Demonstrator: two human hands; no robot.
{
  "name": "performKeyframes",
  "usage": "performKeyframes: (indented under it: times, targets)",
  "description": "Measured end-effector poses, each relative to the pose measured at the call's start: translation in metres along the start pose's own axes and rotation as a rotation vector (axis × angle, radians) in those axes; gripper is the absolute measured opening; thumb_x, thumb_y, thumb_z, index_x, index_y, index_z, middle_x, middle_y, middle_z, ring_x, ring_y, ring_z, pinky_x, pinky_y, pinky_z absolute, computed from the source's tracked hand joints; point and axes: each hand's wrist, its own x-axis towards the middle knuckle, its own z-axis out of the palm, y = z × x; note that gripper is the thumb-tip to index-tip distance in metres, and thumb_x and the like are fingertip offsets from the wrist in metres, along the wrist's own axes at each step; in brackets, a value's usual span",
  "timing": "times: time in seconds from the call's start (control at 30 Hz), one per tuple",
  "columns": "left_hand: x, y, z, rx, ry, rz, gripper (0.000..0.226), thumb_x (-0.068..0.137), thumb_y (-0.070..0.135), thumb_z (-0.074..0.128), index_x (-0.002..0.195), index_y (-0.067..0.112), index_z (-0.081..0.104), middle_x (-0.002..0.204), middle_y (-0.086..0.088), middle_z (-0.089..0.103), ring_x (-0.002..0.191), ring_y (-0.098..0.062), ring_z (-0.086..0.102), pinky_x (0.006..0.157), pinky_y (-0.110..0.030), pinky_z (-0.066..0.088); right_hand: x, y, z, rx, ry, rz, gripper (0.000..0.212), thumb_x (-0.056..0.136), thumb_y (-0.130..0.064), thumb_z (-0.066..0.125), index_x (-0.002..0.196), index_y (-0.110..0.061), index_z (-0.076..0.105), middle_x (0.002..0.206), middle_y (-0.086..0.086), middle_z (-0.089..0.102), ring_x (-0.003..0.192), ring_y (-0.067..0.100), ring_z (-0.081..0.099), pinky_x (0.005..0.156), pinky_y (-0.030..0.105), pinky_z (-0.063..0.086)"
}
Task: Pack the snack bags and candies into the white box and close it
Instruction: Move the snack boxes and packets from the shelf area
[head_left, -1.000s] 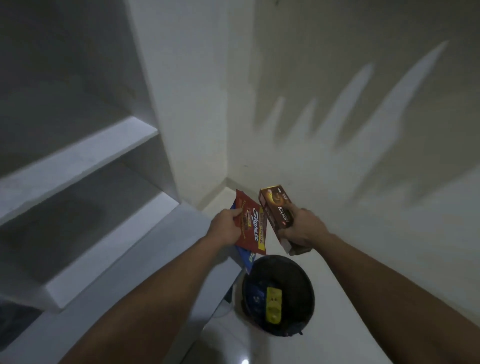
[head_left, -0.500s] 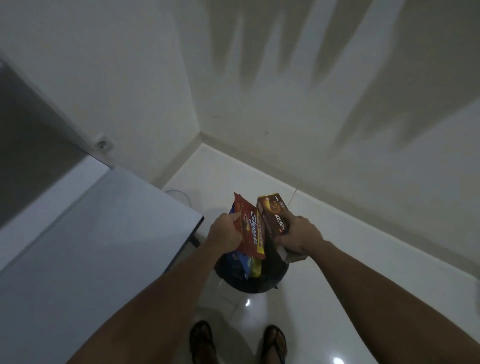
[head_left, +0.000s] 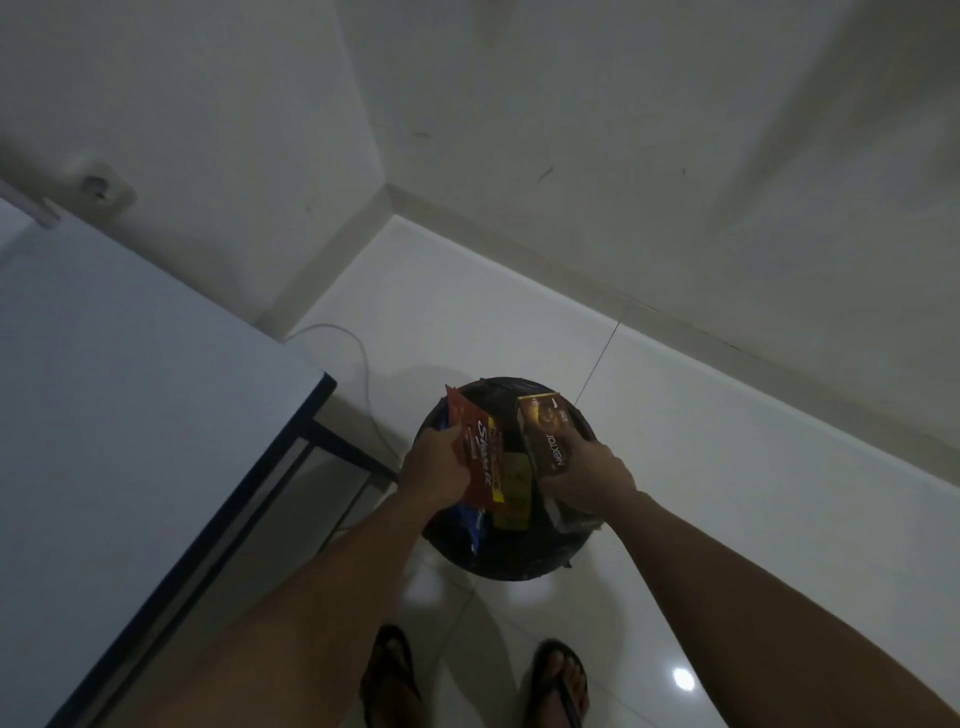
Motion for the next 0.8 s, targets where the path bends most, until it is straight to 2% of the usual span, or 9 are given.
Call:
performKeyframes:
  times: [0.13,0.23,0.3,0.4,0.47,0.53,0.6,0.7,0.8]
  targets:
    - [0.035,-0.036,0.029,0.000,-0.016,-0.090,0.017,0.077,0.031,0.059,0.095,0.032,0.061,0.093,-0.002,0.064,0.086,-0.024,0.063,0.079,-0.047,0.057,0.026,0.010,0.026,0.044,-0.011,0.035,0.086,0.070,-0.051,0.066,0.143,-0.032,0.023,0.116,0.008,0.059,0.102,0.032,0.060,0.083,0.043,0.054]
    - [0.029,-0.027,0.026,0.032,-0.063,-0.096,0.043,0.075,0.042,0.056,0.118,0.038,0.052,0.117,-0.008,0.058,0.108,-0.032,0.057,0.093,-0.049,0.050,0.036,0.016,0.037,0.094,-0.012,0.033,0.080,0.066,-0.061,0.055,0.137,-0.034,0.029,0.116,0.008,0.061,0.099,0.031,0.061,0.086,0.047,0.055]
    - [0.025,-0.023,0.022,0.094,-0.100,-0.136,0.066,0.079,0.043,0.063,0.139,0.033,0.038,0.135,-0.014,0.044,0.122,-0.038,0.047,0.103,-0.048,0.042,0.035,0.018,0.036,0.108,-0.021,0.059,0.077,0.069,-0.061,0.055,0.135,-0.027,0.035,0.123,0.007,0.055,0.106,0.032,0.058,0.089,0.046,0.052]
    - [0.017,-0.020,0.011,0.124,-0.138,-0.177,0.085,0.074,0.047,0.068,0.147,0.026,0.028,0.142,-0.014,0.039,0.125,-0.036,0.046,0.103,-0.049,0.044,0.016,0.013,0.023,0.092,0.000,0.082,0.069,0.082,-0.050,0.059,0.138,-0.016,0.037,0.129,0.011,0.051,0.111,0.031,0.056,0.089,0.042,0.051]
    - [0.006,-0.010,-0.002,0.074,-0.132,-0.158,0.078,0.071,0.047,0.067,0.140,0.023,0.039,0.133,-0.011,0.051,0.117,-0.032,0.053,0.097,-0.048,0.049,0.001,0.007,0.008,0.087,0.001,0.069,0.059,0.086,-0.044,0.059,0.133,-0.014,0.042,0.124,0.011,0.056,0.104,0.028,0.057,0.086,0.039,0.052]
    - [-0.014,0.015,-0.024,0.024,-0.109,-0.118,0.052,0.079,0.035,0.067,0.126,0.016,0.053,0.119,-0.009,0.060,0.108,-0.028,0.058,0.093,-0.045,0.051,-0.017,-0.005,-0.014,0.092,0.004,0.036,0.049,0.087,-0.039,0.059,0.127,-0.013,0.048,0.116,0.009,0.060,0.093,0.023,0.056,0.082,0.037,0.053]
    - [-0.035,0.043,-0.046,0.013,-0.097,-0.077,0.040,0.083,0.029,0.066,0.118,0.012,0.059,0.115,-0.010,0.063,0.107,-0.028,0.059,0.093,-0.043,0.051,-0.038,-0.020,-0.041,0.093,0.026,-0.011,0.044,0.087,-0.037,0.060,0.123,-0.014,0.051,0.112,0.008,0.062,0.089,0.022,0.056,0.081,0.036,0.052]
    - [-0.066,0.083,-0.082,0.050,-0.101,-0.057,0.043,0.088,0.029,0.064,0.124,0.008,0.055,0.127,-0.010,0.058,0.118,-0.028,0.054,0.099,-0.035,0.044,-0.069,-0.047,-0.086,0.083,0.020,-0.085,0.034,0.087,-0.030,0.061,0.116,-0.014,0.054,0.109,0.010,0.063,0.087,0.022,0.058,0.076,0.031,0.050]
    - [-0.095,0.118,-0.118,0.023,-0.062,-0.073,0.068,0.085,0.037,0.068,0.141,0.009,0.041,0.143,-0.011,0.046,0.129,-0.027,0.046,0.107,-0.035,0.038,-0.095,-0.076,-0.132,0.045,0.013,-0.139,0.052,0.086,-0.036,0.063,0.130,-0.012,0.048,0.126,0.013,0.059,0.108,0.029,0.059,0.088,0.037,0.050]
